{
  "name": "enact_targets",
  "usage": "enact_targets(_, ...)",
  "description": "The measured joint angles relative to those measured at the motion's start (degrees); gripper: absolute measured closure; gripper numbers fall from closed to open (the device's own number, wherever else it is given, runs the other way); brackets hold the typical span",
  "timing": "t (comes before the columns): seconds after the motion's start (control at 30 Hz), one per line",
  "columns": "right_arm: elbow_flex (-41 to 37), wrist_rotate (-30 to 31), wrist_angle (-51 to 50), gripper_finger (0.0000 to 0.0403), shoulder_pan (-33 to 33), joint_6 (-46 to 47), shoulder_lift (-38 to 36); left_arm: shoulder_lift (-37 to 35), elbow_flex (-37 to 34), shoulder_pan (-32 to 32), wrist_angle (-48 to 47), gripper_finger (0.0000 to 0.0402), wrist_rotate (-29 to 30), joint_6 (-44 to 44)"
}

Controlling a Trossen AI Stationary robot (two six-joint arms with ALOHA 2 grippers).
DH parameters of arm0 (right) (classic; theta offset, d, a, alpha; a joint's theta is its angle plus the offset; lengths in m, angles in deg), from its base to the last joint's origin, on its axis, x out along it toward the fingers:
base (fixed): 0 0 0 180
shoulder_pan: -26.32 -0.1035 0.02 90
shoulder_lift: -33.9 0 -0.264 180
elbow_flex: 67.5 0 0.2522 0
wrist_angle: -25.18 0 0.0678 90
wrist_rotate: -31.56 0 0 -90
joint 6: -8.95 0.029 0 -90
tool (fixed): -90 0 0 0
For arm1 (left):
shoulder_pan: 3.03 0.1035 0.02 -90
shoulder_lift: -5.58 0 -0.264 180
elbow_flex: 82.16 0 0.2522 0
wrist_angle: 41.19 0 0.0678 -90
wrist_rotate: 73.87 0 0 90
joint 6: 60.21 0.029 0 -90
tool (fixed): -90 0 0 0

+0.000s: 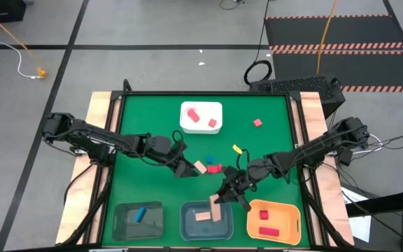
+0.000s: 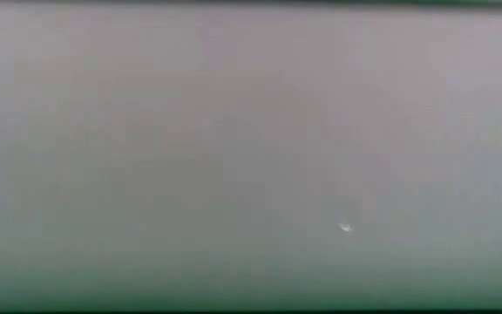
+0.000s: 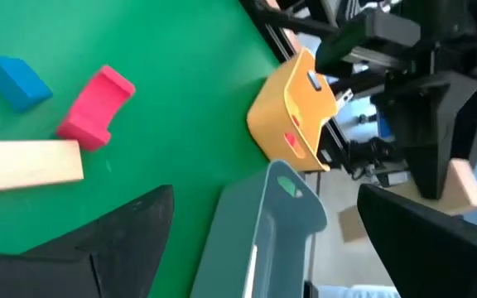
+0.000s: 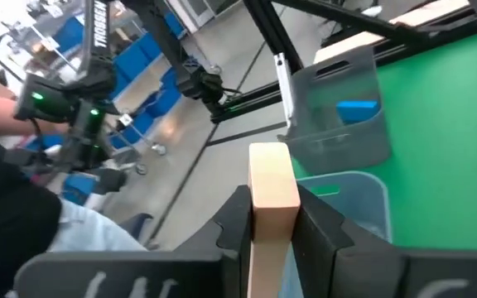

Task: Sort & place blocks by color
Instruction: Put the left yellow block into the blue bin, then put the red block into the yellow bin

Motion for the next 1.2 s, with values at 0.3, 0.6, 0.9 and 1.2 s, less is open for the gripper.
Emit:
enact_targets(0.3,0.00,3.10,-1.26,0.0356,-0.93,-1.32,3.56,0.00,0.00,0.04,0.57,0.0021,5.42,-1.75)
enact_targets(0.6,0.00,2.76,8.22,0.0343,-1.98,1.07,9.62,0.00,0.00,-1.15,0.30,0.0021,5.36,-1.54)
enact_targets(0.9,-0.02,2.72,8.45,0.0255,-1.75,5.55,12.91,0.00,0.00,-3.22,0.29,0.0021,5.36,-1.35)
enact_targets(1.2,-0.04,1.62,-6.21,0.0223,3.54,2.40,2.96,0.00,0.00,-6.61,0.25,0.0021,5.29,-1.32)
